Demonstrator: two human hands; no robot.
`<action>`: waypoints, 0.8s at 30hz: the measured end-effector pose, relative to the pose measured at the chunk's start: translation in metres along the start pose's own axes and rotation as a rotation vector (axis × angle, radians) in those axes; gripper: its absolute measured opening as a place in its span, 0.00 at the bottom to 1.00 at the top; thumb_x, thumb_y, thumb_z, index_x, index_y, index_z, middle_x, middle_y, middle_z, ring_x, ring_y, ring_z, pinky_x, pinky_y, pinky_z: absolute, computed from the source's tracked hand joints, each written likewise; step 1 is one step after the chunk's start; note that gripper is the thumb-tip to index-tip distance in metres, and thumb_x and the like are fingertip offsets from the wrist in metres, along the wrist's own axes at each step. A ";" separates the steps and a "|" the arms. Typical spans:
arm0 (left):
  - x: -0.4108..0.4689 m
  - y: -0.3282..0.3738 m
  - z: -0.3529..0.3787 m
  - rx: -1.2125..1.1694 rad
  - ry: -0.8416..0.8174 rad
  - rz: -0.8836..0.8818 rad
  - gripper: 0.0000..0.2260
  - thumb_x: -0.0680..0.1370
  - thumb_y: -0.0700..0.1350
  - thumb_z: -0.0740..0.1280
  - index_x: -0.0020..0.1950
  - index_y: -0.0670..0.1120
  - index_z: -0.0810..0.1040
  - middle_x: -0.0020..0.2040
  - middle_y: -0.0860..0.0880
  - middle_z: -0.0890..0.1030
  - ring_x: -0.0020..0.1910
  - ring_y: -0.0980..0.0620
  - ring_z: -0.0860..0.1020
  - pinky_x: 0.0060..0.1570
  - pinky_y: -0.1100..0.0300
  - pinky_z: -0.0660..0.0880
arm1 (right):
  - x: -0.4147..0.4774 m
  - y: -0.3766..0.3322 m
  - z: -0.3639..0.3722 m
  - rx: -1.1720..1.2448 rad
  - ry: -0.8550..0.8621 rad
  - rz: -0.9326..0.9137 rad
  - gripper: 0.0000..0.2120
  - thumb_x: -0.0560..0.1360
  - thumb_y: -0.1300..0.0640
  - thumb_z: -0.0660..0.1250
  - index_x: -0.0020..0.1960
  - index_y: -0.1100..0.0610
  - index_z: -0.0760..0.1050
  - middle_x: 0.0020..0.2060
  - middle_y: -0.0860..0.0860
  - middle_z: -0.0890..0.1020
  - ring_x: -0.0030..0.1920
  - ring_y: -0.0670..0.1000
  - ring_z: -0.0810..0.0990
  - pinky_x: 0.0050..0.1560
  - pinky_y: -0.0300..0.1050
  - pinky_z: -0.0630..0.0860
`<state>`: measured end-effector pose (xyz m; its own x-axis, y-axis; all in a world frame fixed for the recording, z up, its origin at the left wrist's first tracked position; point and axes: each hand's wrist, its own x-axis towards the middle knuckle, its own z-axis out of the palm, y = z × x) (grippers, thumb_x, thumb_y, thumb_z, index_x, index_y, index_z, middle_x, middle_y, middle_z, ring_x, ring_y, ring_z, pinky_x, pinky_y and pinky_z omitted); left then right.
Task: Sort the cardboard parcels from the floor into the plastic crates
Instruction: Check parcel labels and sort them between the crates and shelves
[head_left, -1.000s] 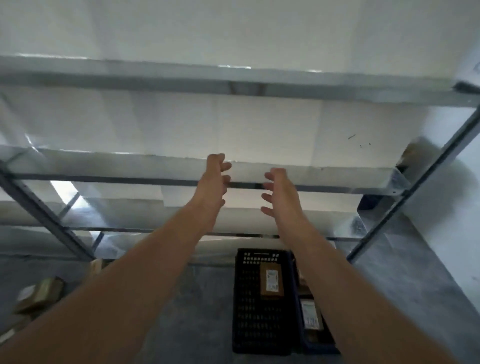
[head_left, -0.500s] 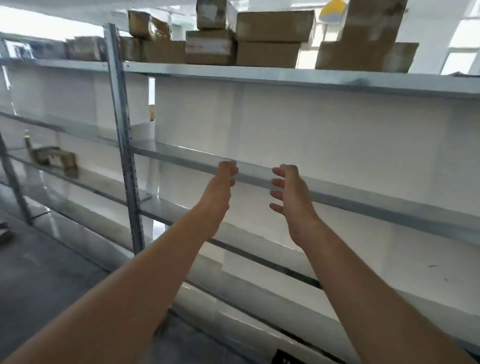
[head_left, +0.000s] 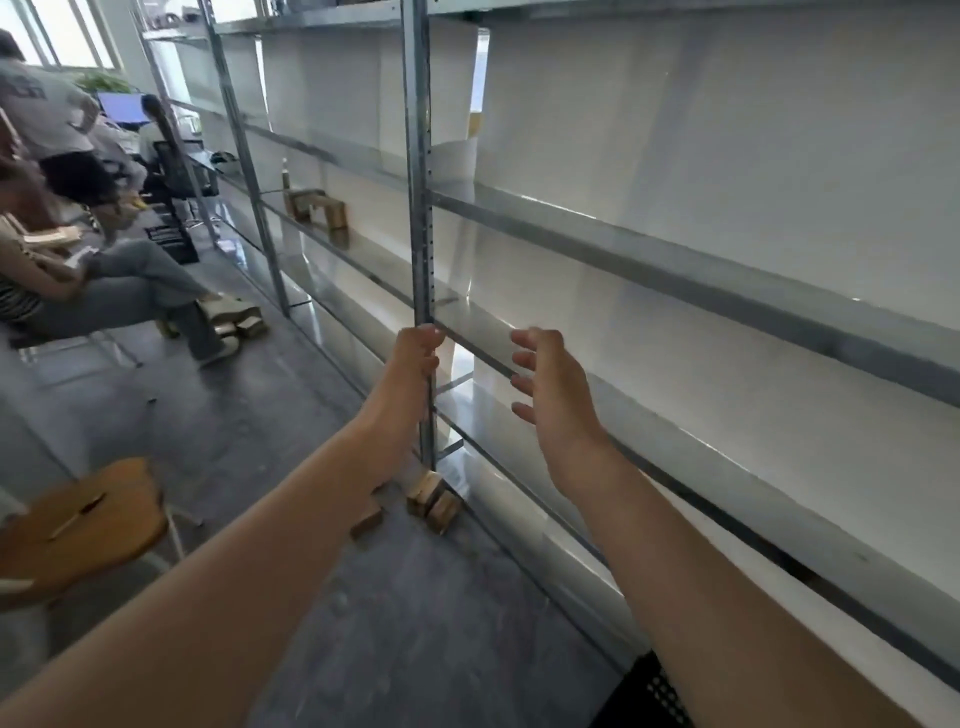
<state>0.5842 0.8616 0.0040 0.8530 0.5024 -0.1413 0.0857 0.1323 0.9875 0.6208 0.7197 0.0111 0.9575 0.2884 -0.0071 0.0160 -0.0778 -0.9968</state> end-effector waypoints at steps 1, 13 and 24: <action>0.006 -0.011 -0.010 0.006 0.017 -0.018 0.21 0.75 0.64 0.57 0.60 0.57 0.80 0.59 0.54 0.77 0.60 0.49 0.72 0.59 0.52 0.69 | 0.005 0.008 0.009 0.008 -0.027 0.020 0.24 0.78 0.35 0.55 0.65 0.46 0.77 0.64 0.47 0.79 0.69 0.53 0.78 0.73 0.58 0.74; 0.167 -0.106 -0.152 0.053 0.078 -0.244 0.24 0.76 0.64 0.58 0.67 0.56 0.77 0.69 0.50 0.74 0.71 0.47 0.70 0.66 0.48 0.66 | 0.122 0.094 0.170 -0.080 -0.104 0.191 0.16 0.75 0.36 0.54 0.53 0.40 0.76 0.53 0.41 0.78 0.64 0.53 0.78 0.72 0.60 0.75; 0.338 -0.130 -0.249 0.096 0.020 -0.376 0.29 0.66 0.68 0.58 0.62 0.59 0.78 0.66 0.51 0.76 0.61 0.50 0.74 0.57 0.51 0.68 | 0.271 0.156 0.300 -0.075 -0.074 0.347 0.39 0.74 0.33 0.54 0.80 0.48 0.72 0.79 0.51 0.74 0.77 0.55 0.73 0.78 0.63 0.71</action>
<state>0.7333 1.2267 -0.1891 0.7425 0.4511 -0.4952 0.4392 0.2303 0.8684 0.7969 1.0718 -0.1698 0.8862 0.3004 -0.3528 -0.2830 -0.2520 -0.9254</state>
